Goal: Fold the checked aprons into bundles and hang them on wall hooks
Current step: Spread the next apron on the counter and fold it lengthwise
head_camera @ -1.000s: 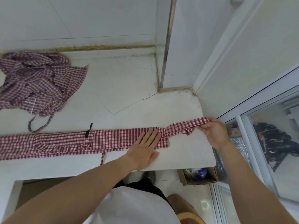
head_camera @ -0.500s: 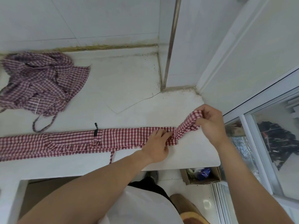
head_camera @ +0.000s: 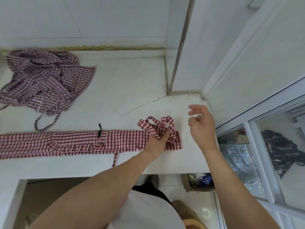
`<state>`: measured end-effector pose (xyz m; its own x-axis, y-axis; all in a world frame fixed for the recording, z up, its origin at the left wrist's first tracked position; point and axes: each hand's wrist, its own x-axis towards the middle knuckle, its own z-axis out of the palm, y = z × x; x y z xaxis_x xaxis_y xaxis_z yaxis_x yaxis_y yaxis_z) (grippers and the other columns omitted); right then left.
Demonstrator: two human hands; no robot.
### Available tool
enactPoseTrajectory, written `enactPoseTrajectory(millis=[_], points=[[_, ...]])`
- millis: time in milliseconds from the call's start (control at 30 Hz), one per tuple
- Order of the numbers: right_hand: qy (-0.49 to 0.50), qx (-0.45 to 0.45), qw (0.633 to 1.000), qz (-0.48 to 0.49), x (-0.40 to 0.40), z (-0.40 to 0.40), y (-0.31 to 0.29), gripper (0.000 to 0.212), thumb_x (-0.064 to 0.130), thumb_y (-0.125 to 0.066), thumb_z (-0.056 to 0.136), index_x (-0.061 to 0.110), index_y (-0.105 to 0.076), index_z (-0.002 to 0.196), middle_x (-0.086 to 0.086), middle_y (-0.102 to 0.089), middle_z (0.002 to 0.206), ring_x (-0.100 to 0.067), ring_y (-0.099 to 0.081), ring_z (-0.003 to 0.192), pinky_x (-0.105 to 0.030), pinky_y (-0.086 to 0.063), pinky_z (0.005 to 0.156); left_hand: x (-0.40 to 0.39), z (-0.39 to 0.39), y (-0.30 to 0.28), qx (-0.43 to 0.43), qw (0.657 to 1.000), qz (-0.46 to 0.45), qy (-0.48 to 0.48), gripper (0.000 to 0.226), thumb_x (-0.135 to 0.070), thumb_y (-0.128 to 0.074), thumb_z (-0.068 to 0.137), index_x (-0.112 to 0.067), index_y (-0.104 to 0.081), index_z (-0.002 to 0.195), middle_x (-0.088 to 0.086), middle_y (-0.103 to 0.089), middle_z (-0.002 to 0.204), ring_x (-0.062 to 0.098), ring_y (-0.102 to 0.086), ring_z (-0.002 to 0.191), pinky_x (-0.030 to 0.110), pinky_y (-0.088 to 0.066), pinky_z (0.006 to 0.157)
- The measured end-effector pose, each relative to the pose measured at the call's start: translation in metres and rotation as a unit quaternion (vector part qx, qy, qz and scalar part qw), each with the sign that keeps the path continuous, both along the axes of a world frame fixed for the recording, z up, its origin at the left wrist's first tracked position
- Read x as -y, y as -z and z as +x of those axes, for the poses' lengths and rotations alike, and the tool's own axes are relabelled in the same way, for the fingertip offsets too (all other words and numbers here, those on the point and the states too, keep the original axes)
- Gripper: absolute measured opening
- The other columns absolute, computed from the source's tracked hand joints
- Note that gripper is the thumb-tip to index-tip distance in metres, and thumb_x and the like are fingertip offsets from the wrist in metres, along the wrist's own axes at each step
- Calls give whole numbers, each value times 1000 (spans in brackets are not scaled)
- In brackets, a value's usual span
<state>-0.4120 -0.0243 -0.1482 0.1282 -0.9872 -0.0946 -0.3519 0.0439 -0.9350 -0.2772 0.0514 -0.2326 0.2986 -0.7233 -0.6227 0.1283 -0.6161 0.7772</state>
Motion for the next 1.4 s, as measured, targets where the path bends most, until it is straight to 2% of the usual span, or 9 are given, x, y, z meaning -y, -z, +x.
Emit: enactPoseTrajectory(millis=[167, 267, 500, 633, 833, 967, 1067, 1200, 1400], points=[[-136, -70, 986, 65, -23, -7, 63, 33, 6, -53, 98, 24, -64, 123, 13, -66, 118, 3, -59, 107, -25, -48, 98, -1, 0, -2, -42, 999, -33, -5, 42, -35, -61, 97, -13, -57, 132, -4, -64, 125, 12, -60, 114, 23, -44, 99], [-181, -59, 981, -41, -44, 1, 90, 31, 8, -53, 100, 26, -64, 123, 13, -65, 119, -2, -56, 112, -20, -41, 100, -4, 4, -1, -51, 997, -48, 12, 33, -31, -66, 95, -15, -65, 123, -1, -70, 117, 13, -64, 111, 33, -48, 104], [-200, -145, 959, -137, -57, -2, 133, 40, 36, -43, 103, 14, -64, 129, 7, -50, 140, -11, -28, 140, -19, -15, 118, -8, 37, -20, -113, 990, -59, -63, 26, -16, -79, 83, -2, -69, 103, 11, -75, 101, 26, -72, 96, 37, -59, 81], [-232, -221, 935, -150, -59, -1, 134, 54, 48, -40, 100, 15, -53, 141, -1, -46, 147, -18, -23, 144, -23, -11, 120, -17, 69, -24, -23, 996, -43, -76, 20, -11, -79, 83, 2, -71, 96, 18, -75, 95, 32, -73, 90, 45, -61, 79], [-214, -272, 922, -173, -65, 3, 143, 51, 37, -34, 103, 12, -49, 144, -7, -46, 149, -25, -25, 143, -41, -26, 119, -38, 109, -17, 154, 988, 15, 25, 17, -16, -76, 87, -5, -74, 99, 15, -74, 87, 18, -68, 65, 27, -60, 58], [-208, -323, 907, -172, -70, 8, 141, 53, 35, -27, 103, 12, -47, 147, -7, -44, 150, -26, -23, 143, -42, -28, 117, -39, 112, -14, 338, 935, 53, 93, 22, -17, -62, 95, -10, -70, 114, 8, -70, 109, 19, -63, 94, 28, -50, 86], [-192, -354, 900, -165, -72, 14, 140, 52, 34, -28, 103, 14, -47, 146, -6, -45, 149, -28, -27, 142, -45, -34, 114, -41, 87, -23, 490, 863, -88, 83, 36, -30, -55, 91, -11, -65, 119, 13, -65, 114, 30, -57, 107, 43, -47, 92], [-178, -375, 898, -149, -74, 19, 141, 50, 33, -34, 100, 16, -49, 145, -5, -46, 149, -30, -29, 142, -47, -37, 111, -30, 46, -30, 500, 800, -242, 225, 40, -47, -52, 90, -18, -70, 110, 0, -70, 106, 20, -59, 105, 39, -41, 97], [-181, -377, 895, -154, -75, 17, 143, 53, 35, -27, 102, 14, -46, 147, -7, -45, 150, -28, -26, 143, -47, -37, 114, -29, 53, 4, 538, 741, -195, 352, 10, -18, -70, 84, -15, -76, 77, 1, -69, 81, 27, -62, 85, 40, -43, 85]])
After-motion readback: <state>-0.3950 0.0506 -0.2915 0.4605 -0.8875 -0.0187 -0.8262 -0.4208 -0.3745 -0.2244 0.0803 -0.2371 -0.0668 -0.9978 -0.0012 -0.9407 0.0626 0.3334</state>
